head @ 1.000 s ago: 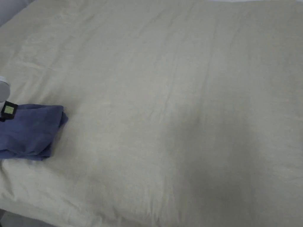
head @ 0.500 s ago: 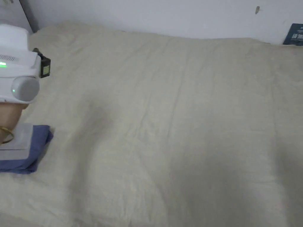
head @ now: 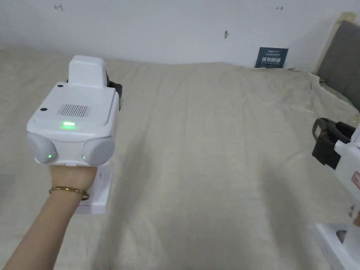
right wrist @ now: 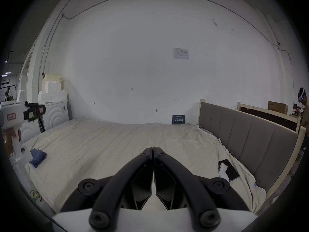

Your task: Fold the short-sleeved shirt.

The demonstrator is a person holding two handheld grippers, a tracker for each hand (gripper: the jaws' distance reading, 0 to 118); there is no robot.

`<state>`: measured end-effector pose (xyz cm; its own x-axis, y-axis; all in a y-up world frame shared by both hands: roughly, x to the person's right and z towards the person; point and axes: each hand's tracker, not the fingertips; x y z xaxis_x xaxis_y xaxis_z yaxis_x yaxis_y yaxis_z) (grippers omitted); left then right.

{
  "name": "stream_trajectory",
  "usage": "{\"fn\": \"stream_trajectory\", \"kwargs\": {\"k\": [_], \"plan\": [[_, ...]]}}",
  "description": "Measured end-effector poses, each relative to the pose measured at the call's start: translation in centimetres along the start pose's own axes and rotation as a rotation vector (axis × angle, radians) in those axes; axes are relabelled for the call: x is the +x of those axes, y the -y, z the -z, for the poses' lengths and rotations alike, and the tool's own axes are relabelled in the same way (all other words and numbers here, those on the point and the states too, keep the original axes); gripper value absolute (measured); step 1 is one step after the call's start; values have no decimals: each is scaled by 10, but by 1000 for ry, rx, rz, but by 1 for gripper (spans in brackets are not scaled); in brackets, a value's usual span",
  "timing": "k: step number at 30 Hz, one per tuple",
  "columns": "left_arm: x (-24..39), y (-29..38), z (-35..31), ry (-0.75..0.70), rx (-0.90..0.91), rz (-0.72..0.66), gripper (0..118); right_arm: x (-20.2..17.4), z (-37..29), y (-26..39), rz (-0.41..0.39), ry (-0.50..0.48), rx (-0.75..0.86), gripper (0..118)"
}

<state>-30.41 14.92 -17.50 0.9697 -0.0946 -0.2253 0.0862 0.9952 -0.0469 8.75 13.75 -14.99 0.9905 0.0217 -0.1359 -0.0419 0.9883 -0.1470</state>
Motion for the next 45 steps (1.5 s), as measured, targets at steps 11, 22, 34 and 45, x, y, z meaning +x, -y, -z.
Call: {"fn": "stream_trajectory", "kwargs": {"k": [11,22,34,45], "plan": [[44,56,-42,73,-33,-49,0,-10,-13,17,17,-17,46,0],[42,99,-62,102,-124,-48,0,-15,-11,59,63,-10,-32,0],[36,111,-68,80,-167,-53,0,-15,-13,81,60,-3,-78,0],[38,115,-70,80,-178,-47,0,-12,-9,80,50,-15,-86,0]]}}
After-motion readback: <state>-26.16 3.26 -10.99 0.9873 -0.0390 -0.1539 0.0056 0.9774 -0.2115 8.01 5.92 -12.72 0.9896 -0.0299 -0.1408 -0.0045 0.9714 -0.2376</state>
